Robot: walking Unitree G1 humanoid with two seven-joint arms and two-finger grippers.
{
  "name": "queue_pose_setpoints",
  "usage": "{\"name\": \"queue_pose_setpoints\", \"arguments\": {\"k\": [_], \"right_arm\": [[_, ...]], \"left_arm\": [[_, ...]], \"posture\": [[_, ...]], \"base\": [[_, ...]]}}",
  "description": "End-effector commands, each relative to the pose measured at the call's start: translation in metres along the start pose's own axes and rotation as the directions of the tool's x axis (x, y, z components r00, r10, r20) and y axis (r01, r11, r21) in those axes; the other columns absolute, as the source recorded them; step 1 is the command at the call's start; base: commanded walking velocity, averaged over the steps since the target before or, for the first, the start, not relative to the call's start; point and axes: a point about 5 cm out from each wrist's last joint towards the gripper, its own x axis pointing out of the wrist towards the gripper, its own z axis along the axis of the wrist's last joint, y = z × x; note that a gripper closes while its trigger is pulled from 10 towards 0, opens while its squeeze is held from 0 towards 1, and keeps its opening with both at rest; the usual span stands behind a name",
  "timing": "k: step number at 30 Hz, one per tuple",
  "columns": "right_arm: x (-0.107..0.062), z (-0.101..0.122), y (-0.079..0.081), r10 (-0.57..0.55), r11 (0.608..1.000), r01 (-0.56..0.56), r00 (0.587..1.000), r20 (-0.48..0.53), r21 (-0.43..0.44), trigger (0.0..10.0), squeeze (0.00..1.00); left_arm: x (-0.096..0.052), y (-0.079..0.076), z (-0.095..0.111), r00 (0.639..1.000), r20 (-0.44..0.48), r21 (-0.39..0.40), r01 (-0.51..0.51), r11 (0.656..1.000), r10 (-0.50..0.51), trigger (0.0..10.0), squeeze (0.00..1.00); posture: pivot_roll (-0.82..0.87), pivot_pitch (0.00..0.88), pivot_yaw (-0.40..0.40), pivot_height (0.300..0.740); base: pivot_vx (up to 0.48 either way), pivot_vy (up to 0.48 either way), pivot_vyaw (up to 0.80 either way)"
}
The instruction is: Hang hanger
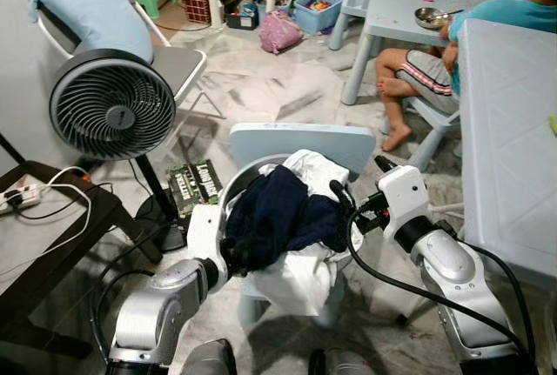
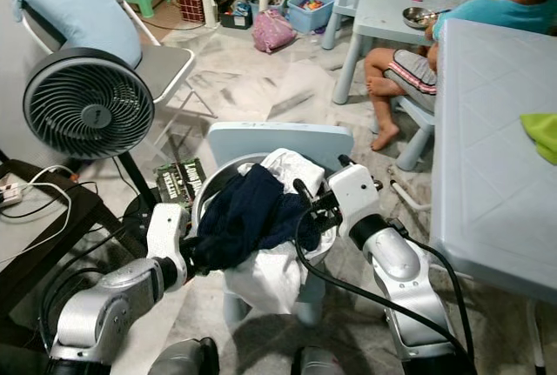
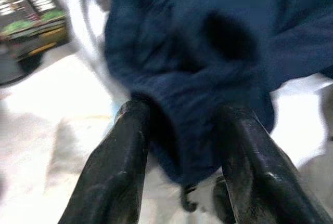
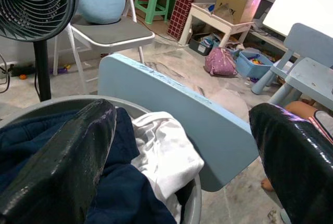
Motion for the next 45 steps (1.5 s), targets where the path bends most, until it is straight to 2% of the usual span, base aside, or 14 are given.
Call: {"name": "queue_pose_setpoints", "arguments": {"k": [1, 5, 10, 11, 13, 16, 21, 24, 25, 29, 31, 32, 39, 45], "right_arm": [[0.001, -0.001, 0.000, 0.010, 1.000, -0.010, 1.000, -0.003, -0.005, 10.0, 0.00], [0.004, -0.001, 0.000, 0.016, 1.000, -0.016, 1.000, -0.004, -0.005, 10.0, 0.00], [0.005, -0.002, -0.001, 0.022, 1.000, -0.022, 1.000, -0.002, -0.005, 10.0, 0.00], [0.005, -0.002, -0.001, 0.022, 1.000, -0.022, 1.000, -0.002, -0.005, 10.0, 0.00], [0.006, -0.002, -0.001, 0.023, 1.000, -0.023, 1.000, -0.002, -0.005, 10.0, 0.00], [0.007, -0.001, 0.000, 0.024, 1.000, -0.024, 1.000, 0.003, -0.005, 10.0, 0.00], [0.008, 0.000, -0.002, 0.015, 1.000, -0.015, 1.000, 0.014, -0.008, 10.0, 0.00], [0.008, -0.002, -0.003, 0.001, 1.000, -0.001, 1.000, 0.020, -0.001, 10.0, 0.00], [0.009, -0.002, -0.003, -0.005, 1.000, 0.005, 1.000, 0.022, 0.000, 10.0, 0.00], [0.009, -0.003, -0.007, -0.081, 0.997, 0.082, 0.996, 0.032, -0.013, 10.0, 0.00], [0.008, -0.001, -0.020, -0.199, 0.980, 0.200, 0.978, 0.055, -0.017, 10.0, 0.00], [0.008, -0.001, -0.020, -0.199, 0.980, 0.200, 0.978, 0.055, -0.017, 10.0, 0.00], [0.008, 0.010, -0.042, -0.332, 0.943, 0.331, 0.937, 0.110, 0.026, 10.0, 0.00], [0.006, 0.003, -0.037, -0.344, 0.939, 0.342, 0.935, 0.086, 0.039, 10.0, 0.00]], "left_arm": [[-0.006, 0.006, 0.002, 0.999, 0.006, 0.020, -0.049, 0.999, 0.049, 10.0, 1.00], [-0.018, 0.019, -0.010, 0.996, -0.060, 0.082, -0.068, 0.994, 0.074, 10.0, 1.00], [-0.028, 0.027, -0.005, 0.984, 0.030, 0.154, -0.176, 0.972, 0.173, 10.0, 1.00], [-0.028, 0.027, -0.005, 0.984, 0.030, 0.154, -0.176, 0.972, 0.173, 10.0, 1.00], [-0.030, 0.028, -0.003, 0.973, 0.062, 0.079, -0.225, 0.971, 0.221, 10.0, 1.00], [-0.029, 0.027, -0.004, 0.971, 0.070, 0.070, -0.233, 0.970, 0.229, 10.0, 1.00], [-0.031, 0.019, 0.012, 0.955, 0.232, 0.090, -0.208, 0.974, 0.183, 10.0, 1.00], [-0.037, 0.014, 0.026, 0.910, 0.376, 0.147, -0.247, 0.958, 0.177, 10.0, 0.99], [-0.037, 0.014, 0.027, 0.901, 0.394, 0.128, -0.251, 0.959, 0.183, 10.0, 0.00], [-0.038, 0.013, 0.032, 0.871, 0.460, 0.126, -0.260, 0.957, 0.176, 10.0, 0.00], [-0.041, 0.012, 0.041, 0.829, 0.529, 0.144, -0.298, 0.944, 0.181, 10.0, 0.00], [-0.041, 0.012, 0.041, 0.829, 0.529, 0.144, -0.298, 0.944, 0.181, 10.0, 0.00], [-0.050, 0.006, 0.064, 0.738, 0.658, 0.187, -0.353, 0.917, 0.150, 10.0, 0.00], [-0.046, 0.006, 0.073, 0.706, 0.690, 0.161, -0.365, 0.917, 0.160, 10.0, 0.00]], "posture": [[-0.05, 0.089, -0.004, 0.740], [-0.04, 0.090, -0.005, 0.740], [-0.03, 0.090, -0.007, 0.740], [-0.03, 0.090, -0.007, 0.740], [-0.03, 0.088, -0.009, 0.740], [-0.03, 0.088, -0.009, 0.740], [-0.03, 0.082, -0.011, 0.740], [-0.02, 0.072, -0.014, 0.740], [-0.02, 0.065, -0.017, 0.740], [-0.02, 0.043, -0.019, 0.740], [-0.02, 0.029, -0.012, 0.740], [-0.02, 0.029, -0.012, 0.740], [-0.02, 0.022, 0.004, 0.740], [-0.02, 0.027, 0.009, 0.740]], "base": [[0.000, 0.000, 0.00], [0.000, 0.000, 0.00], [0.000, 0.000, 0.00], [0.000, 0.000, 0.00], [0.000, 0.000, 0.00], [0.000, 0.000, 0.00], [0.000, 0.000, 0.00], [0.000, 0.000, 0.00], [0.000, 0.000, 0.00], [0.000, 0.000, 0.00], [0.000, 0.000, 0.00], [0.000, 0.000, 0.00], [0.000, 0.000, 0.00], [0.000, -0.082, 0.00]]}}
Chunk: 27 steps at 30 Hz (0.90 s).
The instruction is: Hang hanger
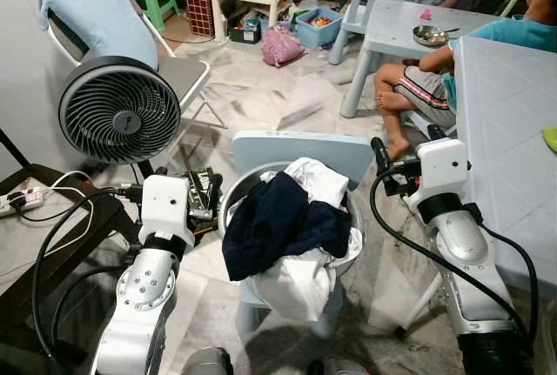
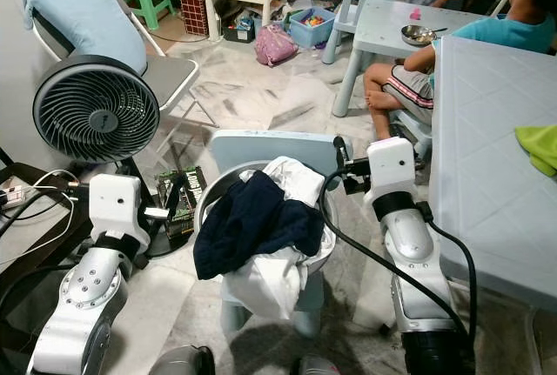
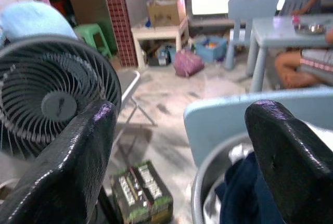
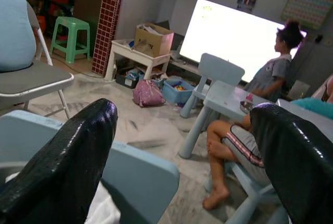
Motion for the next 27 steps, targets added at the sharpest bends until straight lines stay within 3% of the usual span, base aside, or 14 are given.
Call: {"name": "queue_pose_setpoints", "arguments": {"k": [1, 11, 21, 27], "right_arm": [[-0.002, -0.004, 0.004, 0.012, 1.000, -0.012, 1.000, -0.014, 0.004, 10.0, 0.00], [0.002, -0.001, 0.006, 0.040, 0.999, -0.040, 0.999, 0.001, -0.013, 10.0, 0.00], [-0.001, -0.001, 0.012, 0.081, 0.997, -0.081, 0.997, 0.000, -0.020, 10.0, 0.00], [0.003, -0.003, 0.013, 0.117, 0.993, -0.117, 0.993, -0.001, -0.030, 10.0, 0.00]], "left_arm": [[0.004, 0.000, 0.001, 1.000, 0.012, -0.002, -0.009, 1.000, 0.009, 10.0, 0.00], [0.010, -0.007, 0.001, 1.000, 0.019, -0.007, 0.015, 1.000, -0.015, 10.0, 0.00], [0.009, -0.002, -0.002, 1.000, -0.004, -0.026, -0.015, 1.000, 0.015, 10.0, 0.00], [0.012, 0.004, -0.005, 0.994, -0.060, -0.013, 0.096, 0.995, -0.096, 10.0, 0.00]], "posture": [[-0.02, 0.028, 0.009, 0.740], [-0.03, 0.037, 0.008, 0.740], [-0.02, 0.049, 0.005, 0.740], [0.01, 0.059, -0.025, 0.740]], "base": [[0.000, -0.281, 0.00], [0.000, -0.331, 0.00], [0.000, -0.313, 0.00], [0.000, 0.000, 0.00]]}}
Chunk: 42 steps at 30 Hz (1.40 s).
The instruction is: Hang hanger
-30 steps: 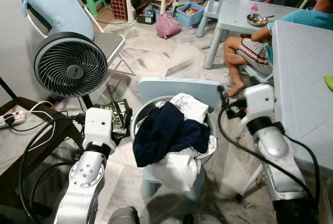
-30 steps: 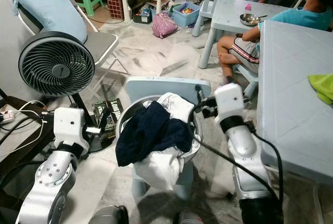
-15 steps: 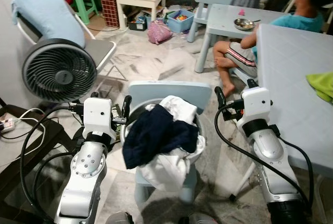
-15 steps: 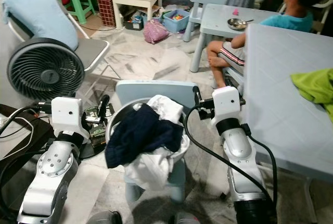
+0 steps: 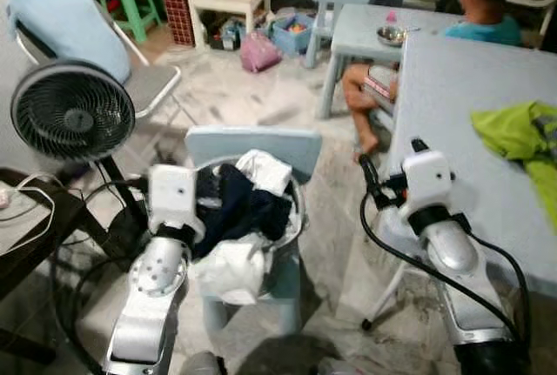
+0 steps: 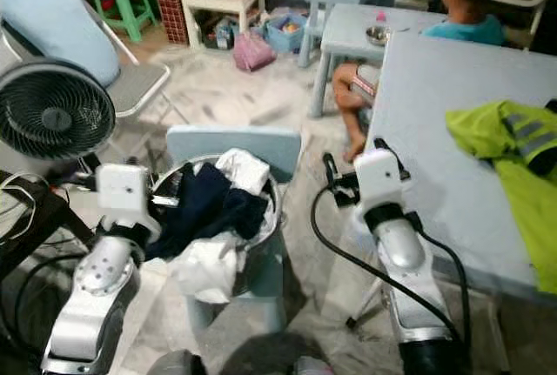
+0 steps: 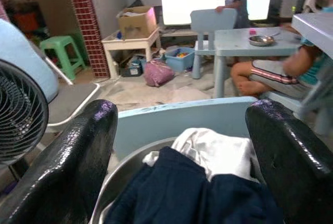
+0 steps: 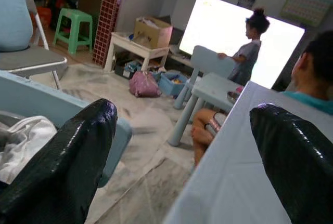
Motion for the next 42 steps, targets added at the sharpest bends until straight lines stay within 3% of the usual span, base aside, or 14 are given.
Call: {"name": "queue_pose_setpoints", "arguments": {"k": [1, 5, 10, 11, 13, 16, 24, 27, 29, 30, 32, 33, 39, 42], "right_arm": [[0.005, 0.004, 0.002, 0.027, 1.000, -0.027, 0.999, 0.023, 0.001, 10.0, 0.00], [0.005, 0.004, 0.003, 0.035, 0.999, -0.035, 0.999, 0.023, 0.003, 10.0, 0.00], [0.007, 0.004, 0.004, 0.002, 0.997, -0.002, 1.000, 0.011, 0.073, 10.0, 0.00], [0.006, 0.004, 0.005, 0.006, 0.998, -0.006, 1.000, 0.010, 0.066, 10.0, 0.00], [0.005, 0.004, 0.006, 0.010, 0.998, -0.010, 1.000, 0.009, 0.064, 10.0, 0.00], [0.003, 0.006, 0.008, 0.053, 0.998, -0.054, 0.998, 0.018, 0.040, 10.0, 0.00], [0.012, 0.010, 0.006, 0.051, 0.998, -0.052, 0.998, 0.025, 0.043, 10.0, 0.00], [0.012, 0.012, 0.007, 0.053, 0.998, -0.054, 0.998, 0.029, 0.043, 10.0, 0.00], [0.009, 0.011, 0.008, 0.054, 0.997, -0.055, 0.998, 0.027, 0.044, 10.0, 0.00], [0.008, 0.010, 0.008, 0.054, 0.997, -0.055, 0.998, 0.023, 0.045, 10.0, 0.00], [0.007, 0.010, 0.008, 0.056, 0.997, -0.057, 0.998, 0.021, 0.044, 10.0, 0.00], [0.006, 0.010, 0.008, 0.057, 0.997, -0.058, 0.998, 0.018, 0.042, 10.0, 0.00], [0.006, 0.012, 0.004, 0.054, 0.998, -0.054, 0.998, 0.019, 0.028, 10.0, 0.00], [0.003, 0.013, 0.000, 0.051, 0.999, -0.051, 0.999, 0.018, 0.019, 10.0, 0.00]], "left_arm": [[0.000, 0.005, -0.003, 0.998, -0.040, 0.014, 0.046, 0.999, -0.045, 10.0, 0.00], [0.004, 0.004, 0.000, 0.997, -0.028, 0.035, 0.076, 0.996, -0.075, 10.0, 0.00], [0.013, 0.005, -0.006, 0.998, -0.061, -0.066, -0.039, 0.997, 0.035, 10.0, 0.00], [0.016, 0.003, -0.010, 0.987, -0.082, -0.165, -0.150, 0.975, 0.138, 10.0, 0.00], [0.016, 0.002, -0.011, 0.981, -0.093, -0.200, -0.184, 0.962, 0.168, 10.0, 0.00], [0.013, 0.008, -0.018, 0.949, -0.122, -0.303, -0.313, 0.900, 0.290, 10.0, 0.00], [0.008, 0.013, -0.032, 0.934, -0.164, -0.403, -0.357, 0.843, 0.317, 10.0, 0.00], [0.010, 0.015, -0.038, 0.923, -0.207, -0.458, -0.385, 0.801, 0.325, 10.0, 0.00], [0.014, 0.012, -0.041, 0.929, -0.236, -0.567, -0.369, 0.736, 0.284, 10.0, 0.00], [0.015, 0.012, -0.042, 0.929, -0.237, -0.562, -0.369, 0.740, 0.284, 10.0, 0.00], [0.018, 0.006, -0.042, 0.948, -0.219, -0.647, -0.318, 0.693, 0.231, 10.0, 0.00], [0.022, 0.001, -0.043, 0.956, -0.226, -0.714, -0.294, 0.636, 0.188, 10.0, 0.00], [0.034, -0.012, -0.055, 0.953, -0.271, -0.770, -0.300, 0.563, 0.137, 10.0, 0.00], [0.040, -0.017, -0.062, 0.946, -0.298, -0.775, -0.318, 0.547, 0.128, 10.0, 0.00]], "posture": [[0.01, 0.059, -0.025, 0.740], [0.02, 0.055, -0.027, 0.740], [-0.01, 0.054, -0.024, 0.740], [-0.01, 0.056, -0.033, 0.740], [-0.01, 0.056, -0.033, 0.740], [-0.02, 0.063, -0.049, 0.740], [-0.01, 0.065, -0.053, 0.740], [-0.02, 0.065, -0.045, 0.740], [-0.02, 0.065, -0.045, 0.740], [-0.03, 0.068, -0.041, 0.740], [-0.03, 0.069, -0.040, 0.740], [-0.03, 0.069, -0.040, 0.740], [-0.07, 0.075, -0.036, 0.740], [-0.09, 0.077, -0.036, 0.740]], "base": [[0.000, 0.000, 0.00], [0.000, 0.000, 0.50], [0.000, 0.000, 0.73], [0.000, 0.000, 0.65], [0.000, 0.000, 0.65], [0.000, 0.000, 0.64], [0.000, 0.000, 0.24], [0.000, 0.000, 0.00], [0.000, 0.000, 0.00], [0.000, 0.000, 0.00], [0.000, 0.000, 0.00], [0.000, 0.000, 0.00], [0.000, 0.000, 0.00], [0.000, 0.000, 0.00]]}}
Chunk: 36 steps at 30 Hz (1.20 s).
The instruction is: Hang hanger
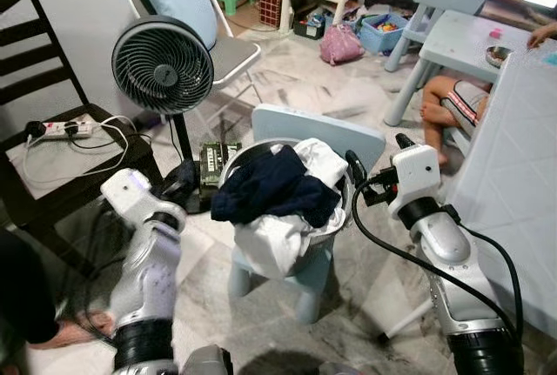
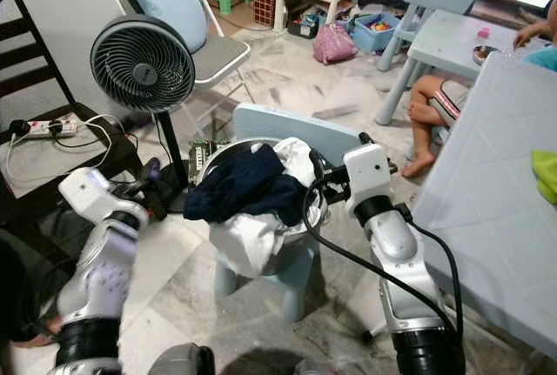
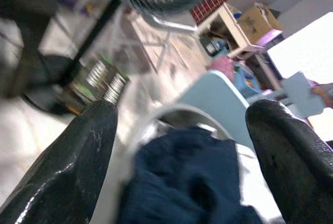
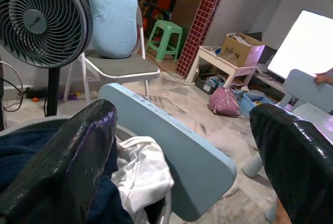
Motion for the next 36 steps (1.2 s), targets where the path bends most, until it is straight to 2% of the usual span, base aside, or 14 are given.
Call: {"name": "queue_pose_setpoints", "arguments": {"k": [1, 3, 5, 6, 11, 15, 17, 21, 27, 32, 33, 34, 35, 36], "right_arm": [[-0.004, 0.005, -0.007, -0.019, 1.000, 0.019, 1.000, 0.009, -0.011, 10.0, 0.00], [-0.008, 0.005, -0.010, -0.022, 1.000, 0.022, 1.000, 0.002, -0.019, 10.0, 0.00], [-0.009, 0.004, -0.010, -0.022, 1.000, 0.022, 1.000, 0.000, -0.020, 10.0, 0.00], [-0.010, 0.004, -0.010, -0.021, 1.000, 0.021, 1.000, -0.004, -0.021, 10.0, 0.00], [-0.011, 0.004, -0.006, -0.011, 1.000, 0.011, 1.000, -0.011, -0.014, 10.0, 0.00], [-0.007, 0.005, -0.001, -0.002, 1.000, 0.002, 1.000, -0.011, -0.003, 10.0, 0.00], [-0.006, 0.004, -0.001, 0.000, 1.000, 0.000, 1.000, -0.013, 0.002, 10.0, 0.00], [-0.004, 0.002, 0.001, 0.004, 1.000, -0.004, 1.000, -0.018, 0.010, 10.0, 0.00], [0.001, 0.001, 0.007, 0.004, 0.999, -0.003, 1.000, -0.015, 0.044, 10.0, 0.00], [0.002, 0.000, 0.009, 0.006, 0.999, -0.006, 1.000, -0.016, 0.046, 10.0, 0.00], [0.003, 0.000, 0.010, 0.008, 0.999, -0.008, 1.000, -0.014, 0.049, 10.0, 0.00], [0.003, 0.000, 0.010, 0.008, 0.999, -0.008, 1.000, -0.014, 0.049, 10.0, 0.00], [0.004, 0.001, 0.011, 0.011, 0.999, -0.010, 1.000, -0.011, 0.049, 10.0, 0.00], [0.005, 0.002, 0.010, 0.015, 0.999, -0.014, 1.000, -0.008, 0.045, 10.0, 0.00]], "left_arm": [[-0.005, -0.002, -0.030, 0.997, -0.071, -0.076, -0.023, 0.997, 0.018, 10.0, 0.00], [-0.002, -0.008, -0.036, 0.996, -0.090, -0.086, 0.012, 0.996, -0.019, 10.0, 0.00], [-0.002, -0.009, -0.038, 0.995, -0.100, -0.051, 0.002, 0.999, -0.007, 10.0, 0.00], [-0.003, -0.017, -0.042, 0.993, -0.113, 0.009, 0.033, 0.999, -0.031, 10.0, 0.00], [-0.007, -0.028, -0.044, 0.988, -0.115, 0.036, 0.104, 0.994, -0.100, 10.0, 0.00], [-0.018, -0.011, -0.025, 0.996, -0.048, 0.015, 0.076, 0.997, -0.075, 10.0, 0.00], [-0.027, 0.007, -0.010, 0.999, -0.007, 0.100, 0.043, 0.994, -0.043, 10.0, 0.00], [-0.038, 0.026, 0.003, 1.000, 0.029, 0.219, -0.013, 0.976, 0.006, 10.0, 0.00], [-0.066, 0.043, 0.015, 0.997, 0.069, 0.357, -0.067, 0.932, 0.045, 10.0, 0.00], [-0.079, 0.050, 0.013, 0.997, 0.064, 0.340, -0.072, 0.938, 0.053, 10.0, 0.00], [-0.078, 0.049, 0.011, 0.997, 0.051, 0.279, -0.067, 0.958, 0.054, 10.0, 0.00], [-0.078, 0.049, 0.011, 0.997, 0.051, 0.279, -0.067, 0.958, 0.054, 10.0, 0.00], [-0.075, 0.047, 0.010, 0.998, 0.034, 0.216, -0.062, 0.974, 0.056, 10.0, 0.00], [-0.068, 0.046, 0.007, 0.998, 0.008, 0.100, -0.066, 0.993, 0.066, 10.0, 0.00]], "posture": [[-0.10, 0.081, -0.035, 0.740], [-0.10, 0.086, -0.036, 0.740], [-0.11, 0.088, -0.036, 0.740], [-0.11, 0.096, -0.034, 0.740], [-0.09, 0.106, -0.032, 0.740], [-0.08, 0.114, -0.029, 0.740], [-0.07, 0.117, -0.030, 0.740], [-0.04, 0.113, -0.034, 0.740], [0.00, 0.106, -0.031, 0.740], [0.01, 0.101, -0.033, 0.740], [0.00, 0.100, -0.038, 0.740], [0.00, 0.100, -0.038, 0.740], [0.00, 0.098, -0.044, 0.740], [0.00, 0.097, -0.048, 0.740]], "base": [[0.000, 0.000, 0.00], [0.000, 0.000, 0.00], [0.000, 0.000, 0.00], [0.000, 0.000, 0.00], [0.000, 0.000, 0.00], [0.000, 0.000, 0.00], [0.000, 0.000, 0.00], [0.000, 0.000, 0.00], [0.000, 0.000, 0.00], [0.000, 0.000, 0.00], [0.000, 0.000, 0.00], [0.000, 0.000, 0.00], [0.000, 0.000, 0.00], [0.000, 0.000, 0.00]]}}
